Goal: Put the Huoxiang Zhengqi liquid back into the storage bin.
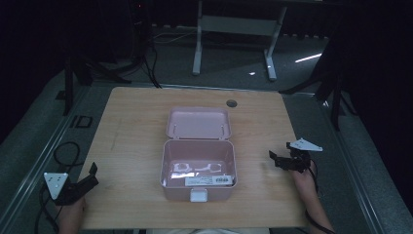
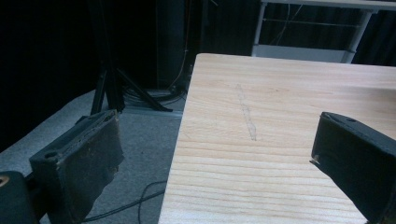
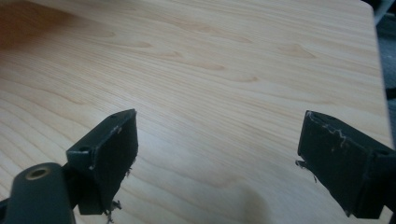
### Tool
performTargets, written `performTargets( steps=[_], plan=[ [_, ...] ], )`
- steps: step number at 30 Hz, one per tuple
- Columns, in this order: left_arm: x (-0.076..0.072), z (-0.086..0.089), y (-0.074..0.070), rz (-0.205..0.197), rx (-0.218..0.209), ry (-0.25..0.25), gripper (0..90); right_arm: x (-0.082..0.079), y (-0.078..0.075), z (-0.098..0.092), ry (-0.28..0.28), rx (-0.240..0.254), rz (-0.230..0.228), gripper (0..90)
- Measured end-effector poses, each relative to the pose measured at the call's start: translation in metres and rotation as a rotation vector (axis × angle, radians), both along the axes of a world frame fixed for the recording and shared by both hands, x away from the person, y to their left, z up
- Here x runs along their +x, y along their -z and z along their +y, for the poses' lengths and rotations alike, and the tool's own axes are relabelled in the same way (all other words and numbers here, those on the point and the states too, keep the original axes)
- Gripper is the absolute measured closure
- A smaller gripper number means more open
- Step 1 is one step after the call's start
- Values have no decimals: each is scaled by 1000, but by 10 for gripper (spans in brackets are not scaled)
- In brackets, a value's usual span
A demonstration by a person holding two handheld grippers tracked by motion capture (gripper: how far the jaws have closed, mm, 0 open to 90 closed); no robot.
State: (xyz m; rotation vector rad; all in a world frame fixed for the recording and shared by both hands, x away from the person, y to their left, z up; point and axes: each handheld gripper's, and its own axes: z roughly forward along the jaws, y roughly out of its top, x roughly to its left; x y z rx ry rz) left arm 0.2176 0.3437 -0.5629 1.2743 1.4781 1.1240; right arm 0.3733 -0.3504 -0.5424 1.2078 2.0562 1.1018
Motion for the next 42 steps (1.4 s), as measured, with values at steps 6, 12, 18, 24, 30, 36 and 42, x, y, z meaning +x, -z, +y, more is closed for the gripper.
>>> performTargets(
  steps=[6, 12, 18, 24, 30, 36, 42],
  plan=[
    [0, 0, 0, 1, 1, 2, 21, -8, -2, -16, 45, 17, 4, 119],
    [0, 0, 0, 1, 1, 2, 21, -19, -5, -30, 83, 71, 3, 120],
    [0, 0, 0, -2, 0, 1, 21, -28, -7, -40, 119, 120, -18, 122],
    [-1, 0, 0, -2, 1, 3, 21, -37, -3, -42, 146, 114, 0, 128],
    [-1, 0, 0, -3, 3, 5, 21, -42, 1, -44, 231, 83, -14, 128],
    [-1, -1, 0, -2, 4, 6, 21, -39, 6, -48, 267, 92, 16, 132],
    [-1, -1, 0, -2, 4, 4, 21, -38, 7, -48, 255, 90, 32, 133]
  ],
)
